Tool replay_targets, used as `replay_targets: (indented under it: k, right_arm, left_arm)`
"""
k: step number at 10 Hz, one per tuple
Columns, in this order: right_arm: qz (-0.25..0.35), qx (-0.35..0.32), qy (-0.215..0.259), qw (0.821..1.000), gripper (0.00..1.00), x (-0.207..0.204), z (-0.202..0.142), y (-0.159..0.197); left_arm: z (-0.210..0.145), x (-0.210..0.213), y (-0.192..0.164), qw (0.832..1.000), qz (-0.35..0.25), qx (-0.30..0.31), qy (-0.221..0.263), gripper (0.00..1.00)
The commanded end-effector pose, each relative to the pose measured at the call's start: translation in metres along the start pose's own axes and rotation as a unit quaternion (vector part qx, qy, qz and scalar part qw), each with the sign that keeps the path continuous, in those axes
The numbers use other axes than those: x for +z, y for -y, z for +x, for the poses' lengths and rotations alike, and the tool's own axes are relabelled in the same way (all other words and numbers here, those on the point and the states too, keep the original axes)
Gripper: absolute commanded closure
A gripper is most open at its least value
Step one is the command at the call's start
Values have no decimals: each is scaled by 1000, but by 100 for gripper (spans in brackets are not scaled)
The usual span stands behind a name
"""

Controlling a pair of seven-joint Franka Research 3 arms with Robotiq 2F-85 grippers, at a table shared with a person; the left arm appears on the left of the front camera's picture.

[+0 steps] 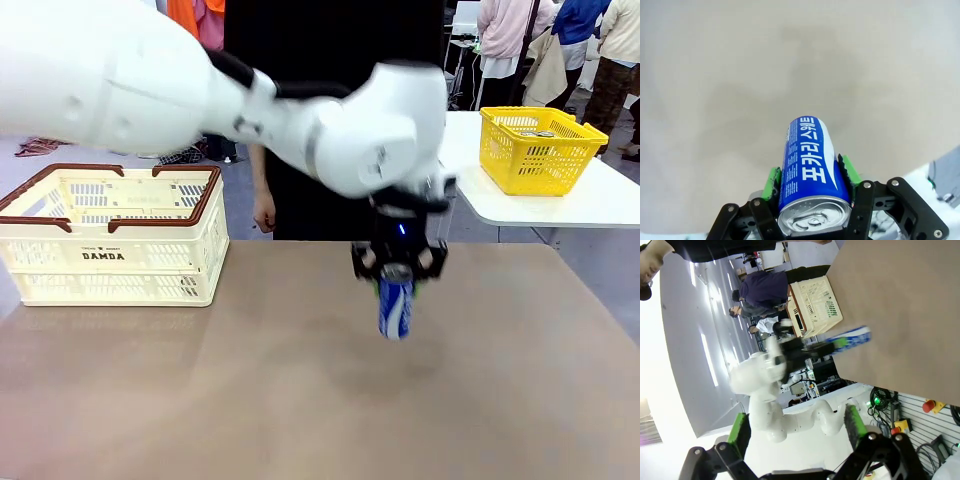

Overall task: Place the drinks into the Shopping basket.
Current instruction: Pick up one drink and place it into the Shopping basket.

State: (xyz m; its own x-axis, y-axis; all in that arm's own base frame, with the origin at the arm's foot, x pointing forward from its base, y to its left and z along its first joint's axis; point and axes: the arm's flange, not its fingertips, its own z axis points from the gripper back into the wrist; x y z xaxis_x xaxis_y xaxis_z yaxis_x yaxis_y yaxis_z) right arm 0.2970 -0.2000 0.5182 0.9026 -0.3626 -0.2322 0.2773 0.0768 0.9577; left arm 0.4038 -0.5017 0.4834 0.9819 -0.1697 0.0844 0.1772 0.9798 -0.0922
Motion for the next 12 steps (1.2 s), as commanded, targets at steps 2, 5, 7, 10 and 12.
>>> replay_targets:
  k: [2,5,7,10,12]
  right_arm:
    - [8,-4,-1,1000,0,2,-1,-5]
    - [8,-4,-1,1000,0,2,-1,-5]
    - [8,-4,-1,1000,0,2,-1,-5]
    - [8,-4,-1,1000,0,2,-1,-5]
    - [8,-4,-1,1000,0,2,-1,-5]
  left_arm:
    - [19,161,-118,997,7,-36,63,100]
    - [41,232,-276,987,38,51,146,100]
    - [38,199,-356,977,86,130,148,100]
    - [31,138,-441,960,96,228,132,100]
    - [29,112,-461,951,55,273,131,100]
